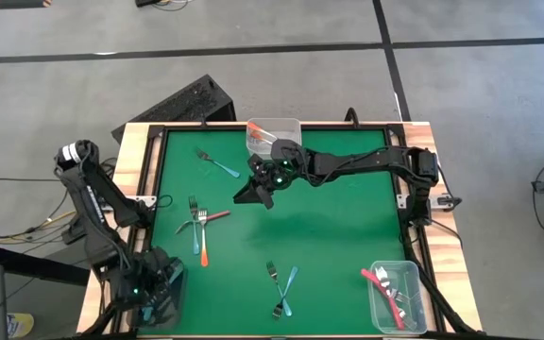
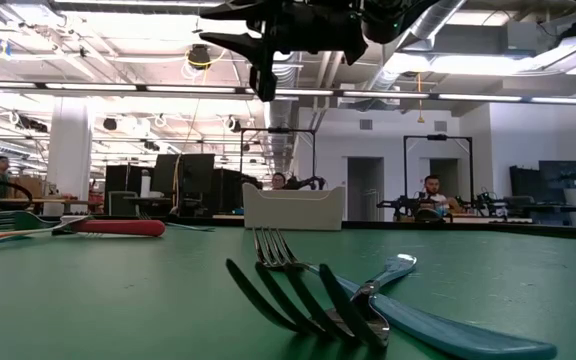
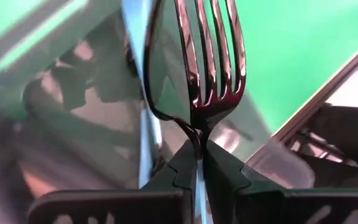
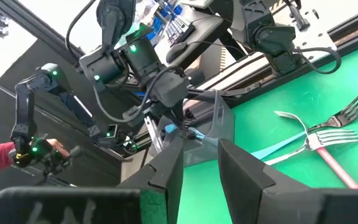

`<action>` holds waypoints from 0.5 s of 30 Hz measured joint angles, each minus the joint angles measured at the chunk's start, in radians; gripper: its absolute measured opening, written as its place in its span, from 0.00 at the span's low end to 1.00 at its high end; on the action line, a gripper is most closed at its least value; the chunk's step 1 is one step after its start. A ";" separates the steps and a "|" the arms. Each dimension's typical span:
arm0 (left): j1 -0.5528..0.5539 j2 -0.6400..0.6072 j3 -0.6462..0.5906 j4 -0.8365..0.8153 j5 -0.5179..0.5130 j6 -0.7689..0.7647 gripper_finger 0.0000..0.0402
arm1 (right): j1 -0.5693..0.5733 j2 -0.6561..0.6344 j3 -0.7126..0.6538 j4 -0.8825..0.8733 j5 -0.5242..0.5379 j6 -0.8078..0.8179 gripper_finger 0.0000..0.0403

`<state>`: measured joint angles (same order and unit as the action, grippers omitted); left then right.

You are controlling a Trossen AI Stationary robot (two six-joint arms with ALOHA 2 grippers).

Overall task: Sort silverware by color (type)
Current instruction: Adjust the blue forks, then put the blue fork into the black transparent bin

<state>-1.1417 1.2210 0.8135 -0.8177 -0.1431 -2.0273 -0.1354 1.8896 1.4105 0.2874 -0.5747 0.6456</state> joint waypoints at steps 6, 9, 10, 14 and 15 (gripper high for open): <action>-0.009 0.030 0.000 0.005 0.054 -0.045 0.16 | -0.001 0.000 0.000 -0.001 0.000 0.000 0.31; -0.009 0.030 0.000 0.004 0.053 -0.046 0.26 | -0.007 -0.006 0.000 -0.007 0.000 0.013 0.31; -0.008 0.029 0.000 0.004 0.052 -0.046 0.30 | -0.008 -0.007 0.000 -0.005 0.000 0.023 0.31; -0.003 0.016 0.003 0.004 0.050 -0.044 0.41 | -0.013 -0.010 0.000 -0.027 -0.003 0.098 0.31; 0.002 0.012 0.007 0.004 0.040 -0.030 0.43 | -0.014 -0.009 0.000 -0.041 -0.015 0.112 0.31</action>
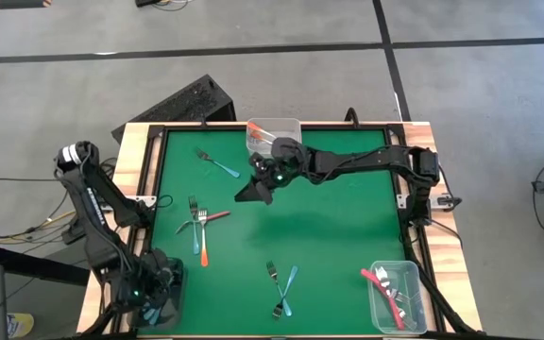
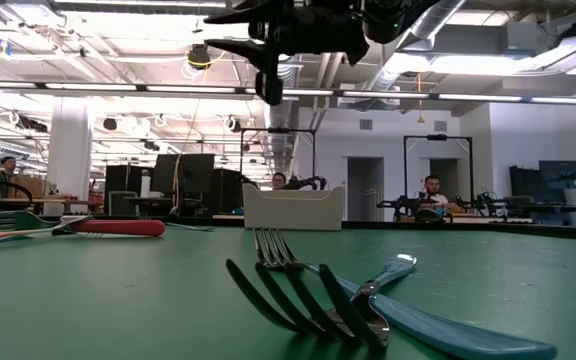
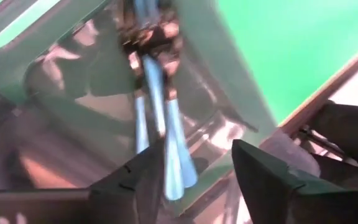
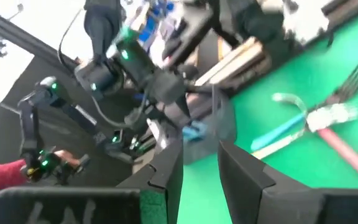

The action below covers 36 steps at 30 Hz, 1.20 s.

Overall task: Sort silverware by color (type)
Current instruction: Put the blue fork into the black transparent bin

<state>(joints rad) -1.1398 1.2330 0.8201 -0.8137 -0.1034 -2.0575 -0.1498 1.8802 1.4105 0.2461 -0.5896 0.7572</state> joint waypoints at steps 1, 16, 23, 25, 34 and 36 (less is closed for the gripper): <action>0.007 -0.005 0.004 0.001 -0.018 0.019 0.45 | 0.000 0.000 0.000 -0.015 -0.018 0.008 0.31; 0.197 -0.029 -0.103 -0.090 0.129 0.438 0.47 | 0.080 -0.188 -0.001 -0.633 0.201 -0.208 0.30; 0.309 -0.032 -0.143 -0.114 0.148 0.622 0.47 | 0.088 -0.266 -0.001 -0.809 0.337 -0.263 0.30; 0.341 -0.032 -0.143 -0.116 0.173 0.674 0.47 | 0.096 -0.269 0.000 -0.872 0.343 -0.290 0.30; 0.381 -0.048 -0.054 -0.141 0.220 0.790 0.47 | 0.245 -0.221 -0.099 -1.027 0.366 -0.369 0.30; 0.384 -0.059 -0.032 -0.162 0.140 0.804 0.47 | 0.287 -0.195 -0.114 -0.990 0.391 -0.413 0.30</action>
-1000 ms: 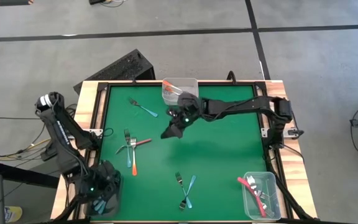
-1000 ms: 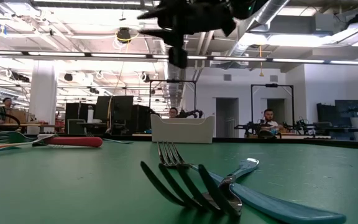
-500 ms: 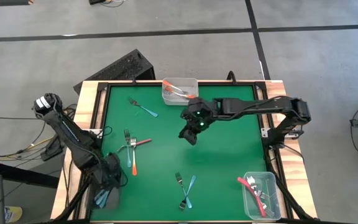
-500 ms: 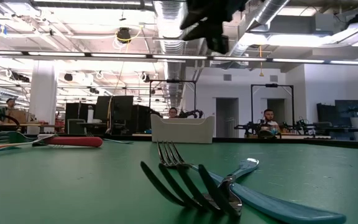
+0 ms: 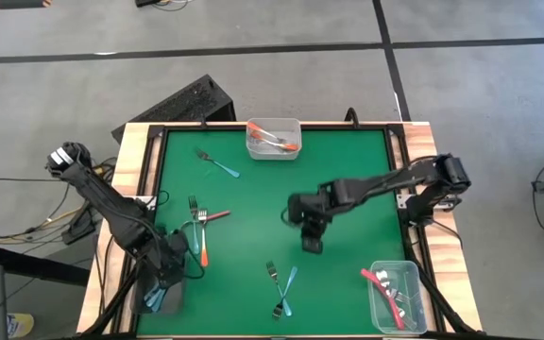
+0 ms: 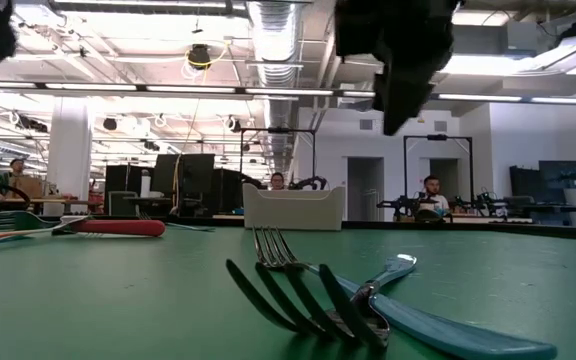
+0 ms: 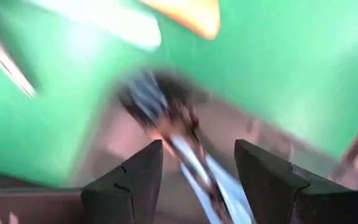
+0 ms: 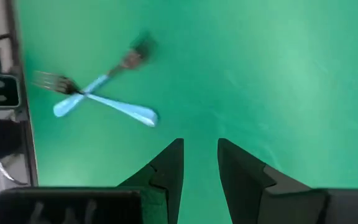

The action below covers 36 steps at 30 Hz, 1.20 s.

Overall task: Sort silverware by color (type)
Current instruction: Put the blue fork into the black transparent bin

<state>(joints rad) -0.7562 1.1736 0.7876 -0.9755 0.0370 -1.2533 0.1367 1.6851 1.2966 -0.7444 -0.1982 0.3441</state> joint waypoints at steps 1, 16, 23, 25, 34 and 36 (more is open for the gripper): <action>0.003 -0.008 0.010 -0.008 -0.044 0.007 0.47 | 0.017 0.006 -0.004 0.017 0.012 -0.014 0.30; 0.097 -0.043 0.067 0.341 -0.564 0.239 0.47 | 0.171 0.179 0.012 0.164 0.017 0.422 0.30; 0.132 -0.042 0.067 0.359 -0.599 0.341 0.47 | 0.227 0.207 0.014 0.249 0.084 0.862 0.29; 0.149 -0.042 0.067 0.362 -0.599 0.381 0.47 | 0.253 0.212 0.012 0.255 0.140 0.944 0.28; 0.248 -0.042 0.067 0.362 -0.593 0.488 0.47 | 0.347 0.281 0.124 0.174 0.292 1.110 0.23; 0.263 -0.043 0.067 0.358 -0.581 0.489 0.47 | 0.349 0.306 0.173 0.138 0.302 1.133 0.23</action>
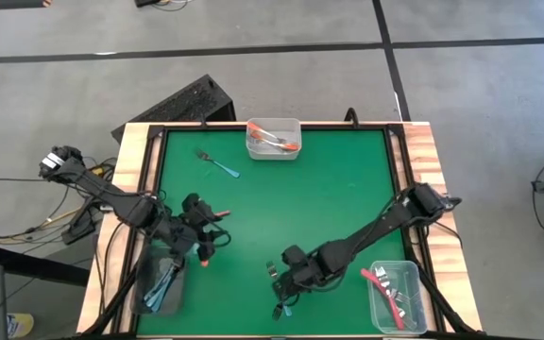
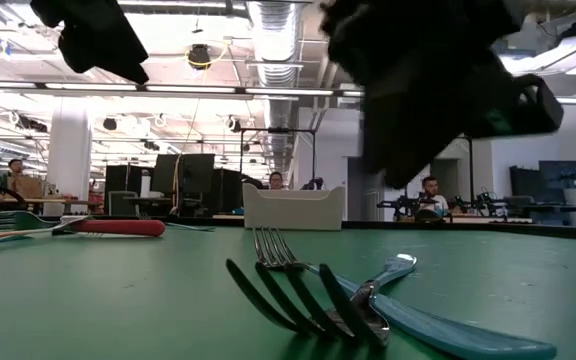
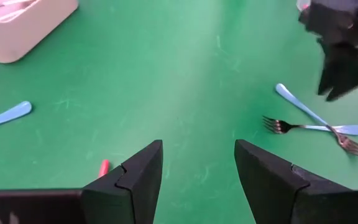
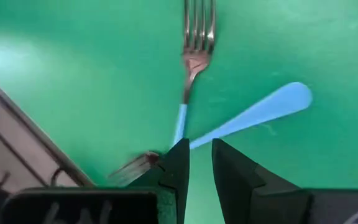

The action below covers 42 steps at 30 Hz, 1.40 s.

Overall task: Sort silverware by color (type)
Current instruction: Put the blue fork into the black transparent bin

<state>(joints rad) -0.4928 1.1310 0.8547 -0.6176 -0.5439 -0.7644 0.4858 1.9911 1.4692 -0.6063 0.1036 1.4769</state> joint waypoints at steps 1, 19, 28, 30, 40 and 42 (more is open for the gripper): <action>0.005 -0.001 0.000 0.001 0.008 0.000 0.47 | 0.002 0.017 0.031 -0.056 0.004 -0.002 0.23; -0.001 -0.018 0.000 -0.036 0.076 -0.009 0.47 | -0.057 0.250 0.391 -0.263 -0.072 -0.118 0.23; -0.001 -0.017 -0.001 -0.052 0.087 -0.018 0.47 | -0.063 0.256 0.392 -0.277 -0.077 -0.092 0.23; -0.001 -0.017 -0.001 -0.050 0.086 -0.018 0.47 | -0.063 0.256 0.392 -0.275 -0.077 -0.093 0.23; -0.001 -0.017 -0.016 -0.052 0.088 -0.018 0.47 | -0.063 0.256 0.392 -0.275 -0.077 -0.092 0.23; -0.001 -0.017 -0.025 -0.050 0.102 -0.038 0.47 | -0.063 0.256 0.392 -0.275 -0.077 -0.085 0.23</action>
<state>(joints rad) -0.4938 1.1137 0.8294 -0.6681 -0.4422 -0.8020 0.4229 2.2471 1.8614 -0.8818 0.0261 1.3914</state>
